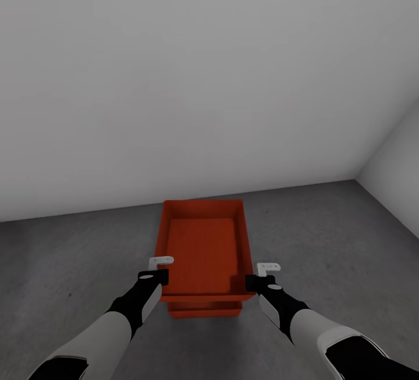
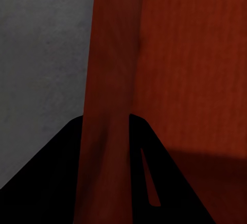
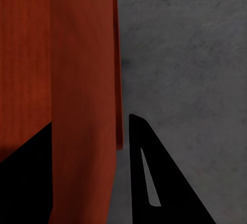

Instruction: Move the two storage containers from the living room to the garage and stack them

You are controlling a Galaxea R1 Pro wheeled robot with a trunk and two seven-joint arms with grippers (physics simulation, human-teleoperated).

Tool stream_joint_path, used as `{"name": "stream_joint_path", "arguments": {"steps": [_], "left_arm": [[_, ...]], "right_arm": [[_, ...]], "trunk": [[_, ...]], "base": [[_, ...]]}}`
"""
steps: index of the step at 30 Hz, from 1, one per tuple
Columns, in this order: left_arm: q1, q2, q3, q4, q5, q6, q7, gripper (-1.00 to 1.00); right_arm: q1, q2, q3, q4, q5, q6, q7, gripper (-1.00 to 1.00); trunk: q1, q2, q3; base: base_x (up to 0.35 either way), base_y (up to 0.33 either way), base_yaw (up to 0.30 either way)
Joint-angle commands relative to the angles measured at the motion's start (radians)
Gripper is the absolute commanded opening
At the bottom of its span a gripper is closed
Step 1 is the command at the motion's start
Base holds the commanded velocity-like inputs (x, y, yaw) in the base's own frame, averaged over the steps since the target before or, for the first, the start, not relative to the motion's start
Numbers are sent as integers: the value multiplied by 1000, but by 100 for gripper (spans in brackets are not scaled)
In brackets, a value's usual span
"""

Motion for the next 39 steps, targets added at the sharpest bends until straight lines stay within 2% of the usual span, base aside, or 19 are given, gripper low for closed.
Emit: {"name": "stream_joint_path", "arguments": {"steps": [1, 39], "left_arm": [[-1, 1, 47, -2, -10, 10, 32, -100], [-1, 1, 47, -3, -9, 9, 32, -100]], "right_arm": [[-1, -15, -28, -1, 0, -5, -45, -100], [-1, -15, -28, -3, 0, -5, -45, -100]], "trunk": [[4, -8, -4], [150, -274, -123]], "base": [[0, 0, 0], [0, 0, 0]]}}
